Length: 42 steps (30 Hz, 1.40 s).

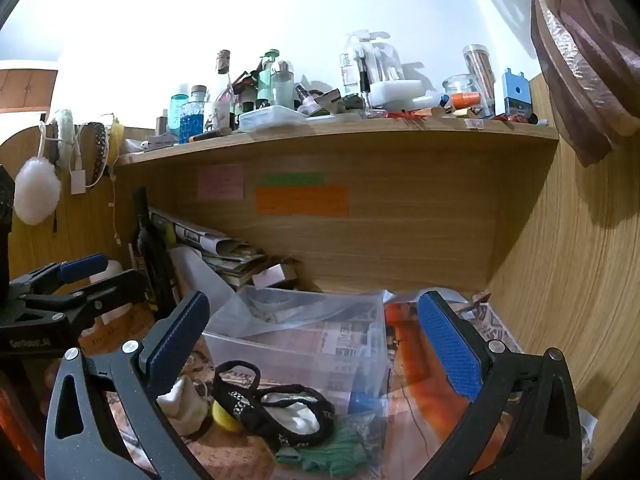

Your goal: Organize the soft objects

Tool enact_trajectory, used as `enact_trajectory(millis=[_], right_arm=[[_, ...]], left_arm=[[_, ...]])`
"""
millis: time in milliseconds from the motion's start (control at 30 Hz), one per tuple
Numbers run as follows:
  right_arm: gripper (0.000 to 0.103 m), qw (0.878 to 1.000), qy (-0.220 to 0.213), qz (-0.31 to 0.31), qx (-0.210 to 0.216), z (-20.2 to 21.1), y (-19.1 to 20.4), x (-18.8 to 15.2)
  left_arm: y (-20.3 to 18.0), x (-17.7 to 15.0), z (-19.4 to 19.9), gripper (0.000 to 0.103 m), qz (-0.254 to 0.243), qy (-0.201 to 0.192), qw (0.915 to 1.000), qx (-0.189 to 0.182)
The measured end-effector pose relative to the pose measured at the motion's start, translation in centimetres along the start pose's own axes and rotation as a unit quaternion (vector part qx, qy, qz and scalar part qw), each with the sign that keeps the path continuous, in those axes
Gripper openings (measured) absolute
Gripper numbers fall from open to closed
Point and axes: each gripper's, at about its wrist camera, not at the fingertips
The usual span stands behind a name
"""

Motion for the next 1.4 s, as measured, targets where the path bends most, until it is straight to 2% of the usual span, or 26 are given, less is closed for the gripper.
enact_trajectory(millis=[1400], right_arm=[[0.103,1.0,-0.002,-0.004,0.007,-0.03,0.42,0.24]], left_arm=[[-0.37,0.62,0.43,0.103,-0.001,-0.007,1.0,-0.003]])
Point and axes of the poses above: each gripper's, at about its wrist camera, not at the fingertips, and z roughly against the way its jaws point, y to its left, x to its top, and after that the axes turned 10 degrees about z, right-handed
